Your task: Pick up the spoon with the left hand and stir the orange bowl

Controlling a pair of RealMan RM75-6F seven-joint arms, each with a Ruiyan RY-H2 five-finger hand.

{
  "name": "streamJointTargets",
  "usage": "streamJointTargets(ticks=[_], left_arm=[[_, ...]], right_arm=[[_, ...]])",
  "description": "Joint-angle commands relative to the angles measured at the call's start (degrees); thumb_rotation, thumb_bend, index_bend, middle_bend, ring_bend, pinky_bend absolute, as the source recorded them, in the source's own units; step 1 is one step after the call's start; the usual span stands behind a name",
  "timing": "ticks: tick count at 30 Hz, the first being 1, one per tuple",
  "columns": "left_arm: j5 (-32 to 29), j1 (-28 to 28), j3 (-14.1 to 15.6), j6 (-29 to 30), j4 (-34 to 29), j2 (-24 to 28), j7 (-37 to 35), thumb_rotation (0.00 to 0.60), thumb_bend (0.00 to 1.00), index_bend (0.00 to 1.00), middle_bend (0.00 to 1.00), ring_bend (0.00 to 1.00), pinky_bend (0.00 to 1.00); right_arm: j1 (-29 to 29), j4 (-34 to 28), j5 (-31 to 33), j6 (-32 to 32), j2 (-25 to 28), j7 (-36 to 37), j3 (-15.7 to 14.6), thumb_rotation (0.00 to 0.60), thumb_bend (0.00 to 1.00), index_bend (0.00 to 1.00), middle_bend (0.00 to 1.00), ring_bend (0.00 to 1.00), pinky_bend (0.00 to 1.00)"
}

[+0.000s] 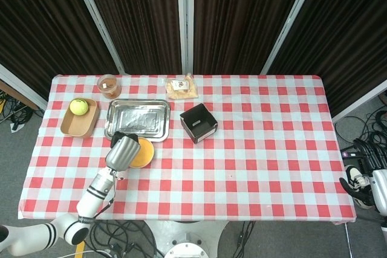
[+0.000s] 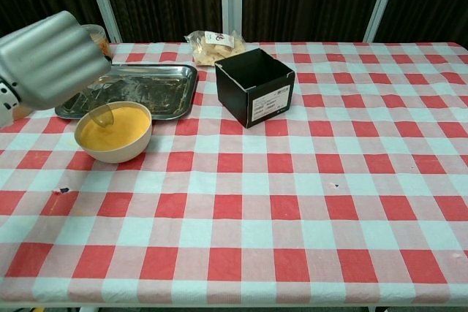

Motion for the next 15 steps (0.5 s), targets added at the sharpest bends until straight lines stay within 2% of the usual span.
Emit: streamJointTargets(ticks=[1, 7, 12, 15], left_arm=[[-1.8, -0.1, -1.6, -0.5, -2.0, 1.2, -3.7, 0.6, 0.43, 0.7, 0.96, 0.94, 1.0], [-4.8, -1.1, -5.6, -2.4, -4.2, 2.6, -16.5, 0.6, 0.43, 0.7, 0.96, 0.94, 1.0], [-17.4, -2.8, -12.5, -10.6, -8.1, 4.6, -29.5, 0.6, 0.43, 0.69, 0.96, 0.94, 1.0], [-23.6, -4.8, -16.1, -14.1, -6.7, 4.7, -33.0, 0.6, 0.43, 0.68, 0.96, 0.94, 1.0]], right_arm=[[0.0, 0.2, -0.1, 0.0, -0.1, 0.2, 0.0, 0.6, 0.2, 0.0, 0.08, 0.0, 0.0], [0.1, 0.3, 0.1, -0.1, 0.0, 0.4, 0.1, 0.6, 0.2, 0.0, 0.08, 0.0, 0.0], [0.5, 0.3, 0.1, -0.7, -0.1, 0.3, 0.2, 0.6, 0.2, 0.0, 0.08, 0.0, 0.0], [0.7, 0.3, 0.3, -1.1, -0.1, 0.2, 0.3, 0.6, 0.2, 0.0, 0.08, 0.0, 0.0]])
